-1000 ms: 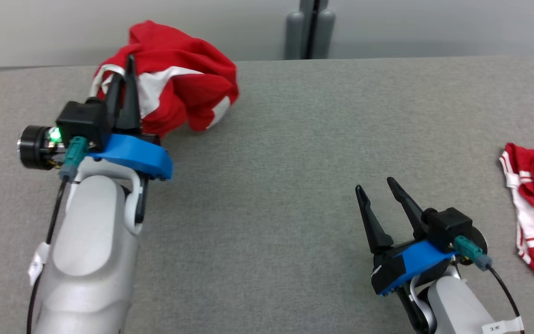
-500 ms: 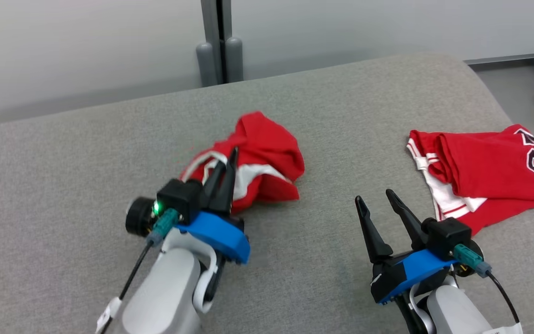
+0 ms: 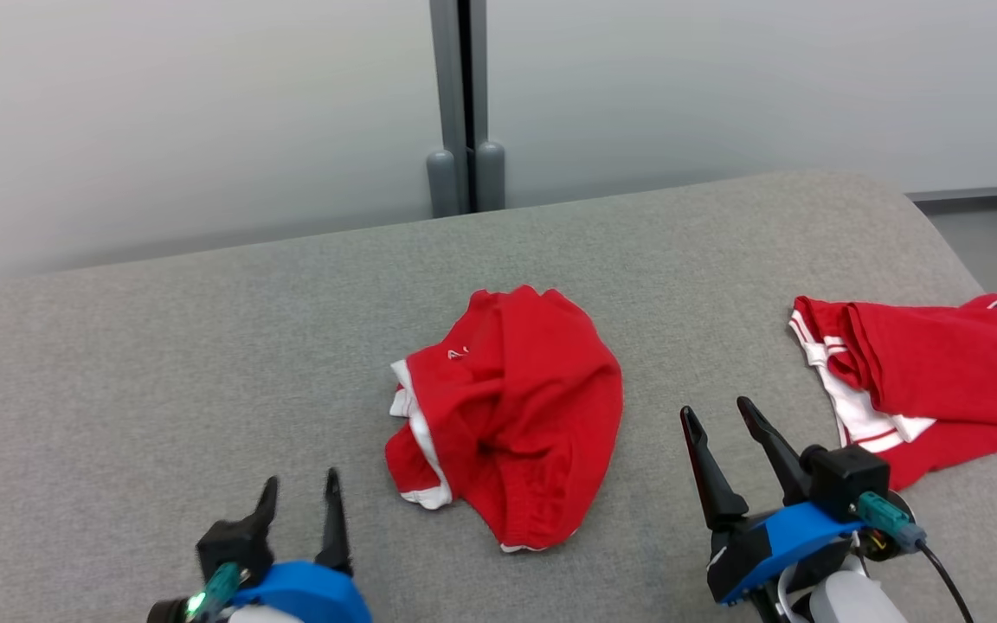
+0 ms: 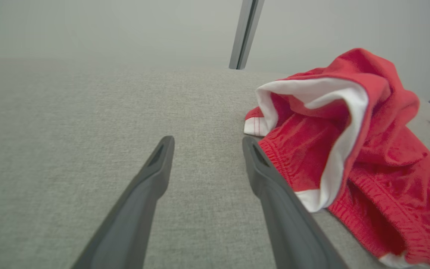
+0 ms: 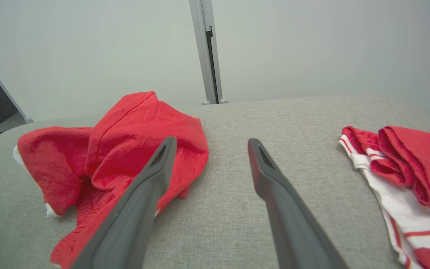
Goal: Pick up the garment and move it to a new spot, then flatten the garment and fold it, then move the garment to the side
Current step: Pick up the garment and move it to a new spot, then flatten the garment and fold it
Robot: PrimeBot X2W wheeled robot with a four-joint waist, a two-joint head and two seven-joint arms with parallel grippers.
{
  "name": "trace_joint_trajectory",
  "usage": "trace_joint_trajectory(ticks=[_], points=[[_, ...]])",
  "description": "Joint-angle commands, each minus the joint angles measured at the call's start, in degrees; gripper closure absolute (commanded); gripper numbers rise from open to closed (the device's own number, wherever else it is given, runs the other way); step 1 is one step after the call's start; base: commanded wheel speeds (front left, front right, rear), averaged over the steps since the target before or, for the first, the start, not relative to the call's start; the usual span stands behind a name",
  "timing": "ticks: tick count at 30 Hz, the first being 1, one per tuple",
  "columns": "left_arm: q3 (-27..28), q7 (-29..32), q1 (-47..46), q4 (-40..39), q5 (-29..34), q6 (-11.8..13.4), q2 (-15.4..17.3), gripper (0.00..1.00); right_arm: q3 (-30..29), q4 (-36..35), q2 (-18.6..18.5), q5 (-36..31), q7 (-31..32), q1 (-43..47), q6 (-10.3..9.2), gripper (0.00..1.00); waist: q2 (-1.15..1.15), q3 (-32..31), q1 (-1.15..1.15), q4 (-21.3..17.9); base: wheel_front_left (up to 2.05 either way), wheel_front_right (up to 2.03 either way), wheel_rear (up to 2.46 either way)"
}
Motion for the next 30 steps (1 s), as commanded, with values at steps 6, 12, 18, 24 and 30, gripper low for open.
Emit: trace_joint_trajectory(ticks=[6,12,18,24,30], points=[[8.7,-0.1,7.3,-4.9,3.6,0.7,0.1,0.0,-0.2,0.7,-0.1,-0.2,0.0,2.3,0.01,0.0,0.0,-1.8,0.0,2.4,0.0,0.0,0.0],[12.6,-0.1,11.3,-8.3,5.6,0.3,-0.7,0.0,0.4,0.9,-0.1,0.0,0.0,3.3,0.01,0.0,0.0,-2.1,0.0,4.2,0.0,0.0,0.0],[11.0,-0.1,10.7,-8.8,4.9,-0.2,-0.7,0.0,2.4,0.9,-0.1,0.1,0.0,2.8,0.01,0.0,0.0,-1.6,0.0,5.8,0.0,0.0,0.0],[8.0,-0.1,8.7,-8.5,4.0,-0.3,-0.6,0.0,10.4,1.4,-0.1,2.2,0.0,0.1,0.01,0.0,0.0,-0.1,0.0,9.5,0.0,0.0,0.0],[5.8,-0.1,8.5,-8.3,3.1,0.4,-0.7,0.0,12.8,1.0,-0.1,3.0,0.0,-5.6,0.01,0.0,0.0,1.0,0.0,14.2,0.0,0.0,0.0]])
